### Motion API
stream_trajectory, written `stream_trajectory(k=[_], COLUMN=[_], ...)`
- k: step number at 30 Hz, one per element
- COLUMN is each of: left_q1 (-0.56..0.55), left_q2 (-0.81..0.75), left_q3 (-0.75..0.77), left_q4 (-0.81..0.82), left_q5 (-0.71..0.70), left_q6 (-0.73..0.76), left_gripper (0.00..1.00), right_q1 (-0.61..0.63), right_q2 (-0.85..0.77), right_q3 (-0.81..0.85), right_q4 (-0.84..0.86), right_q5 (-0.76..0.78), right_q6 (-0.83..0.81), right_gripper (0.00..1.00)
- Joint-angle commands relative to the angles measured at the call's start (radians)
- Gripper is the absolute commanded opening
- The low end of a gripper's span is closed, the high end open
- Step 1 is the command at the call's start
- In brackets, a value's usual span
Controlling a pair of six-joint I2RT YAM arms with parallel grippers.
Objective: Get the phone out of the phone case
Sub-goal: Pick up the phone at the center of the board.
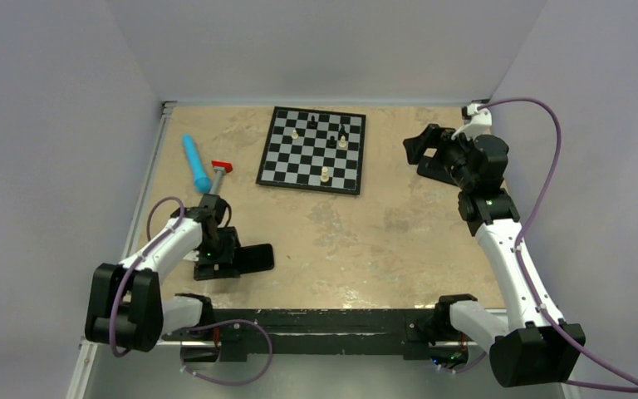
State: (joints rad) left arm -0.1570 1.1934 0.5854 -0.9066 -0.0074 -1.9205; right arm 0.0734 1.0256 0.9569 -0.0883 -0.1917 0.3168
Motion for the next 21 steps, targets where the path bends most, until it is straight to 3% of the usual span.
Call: stream_trajectory(k=[1, 7, 16, 21], left_q1=[0.008, 0.01, 0.008, 0.004], left_q2=[0.115, 0.275, 0.167, 0.162], left_q3=[0.101, 0.143, 0.0, -0.016], left_q4=[-0.087, -0.062, 0.097, 0.142], left_q5=[-0.024, 0.03, 0.018, 0.012], left_q6=[0.072, 0.153, 0.098, 0.094], left_gripper=[0.9, 0.85, 0.91, 0.81], right_q1=[0.006, 0.008, 0.014, 0.02], right_q2=[-0.003, -0.002, 0.007, 0.008], right_q3=[-0.001, 0.0, -0.001, -0.002], right_q4=[0.05, 0.046, 0.048, 0.048], right_q5=[-0.031, -0.032, -0.035, -0.033], right_q6=[0.009, 0.006, 0.006, 0.005], right_gripper=[0.99, 0.99, 0.98, 0.99])
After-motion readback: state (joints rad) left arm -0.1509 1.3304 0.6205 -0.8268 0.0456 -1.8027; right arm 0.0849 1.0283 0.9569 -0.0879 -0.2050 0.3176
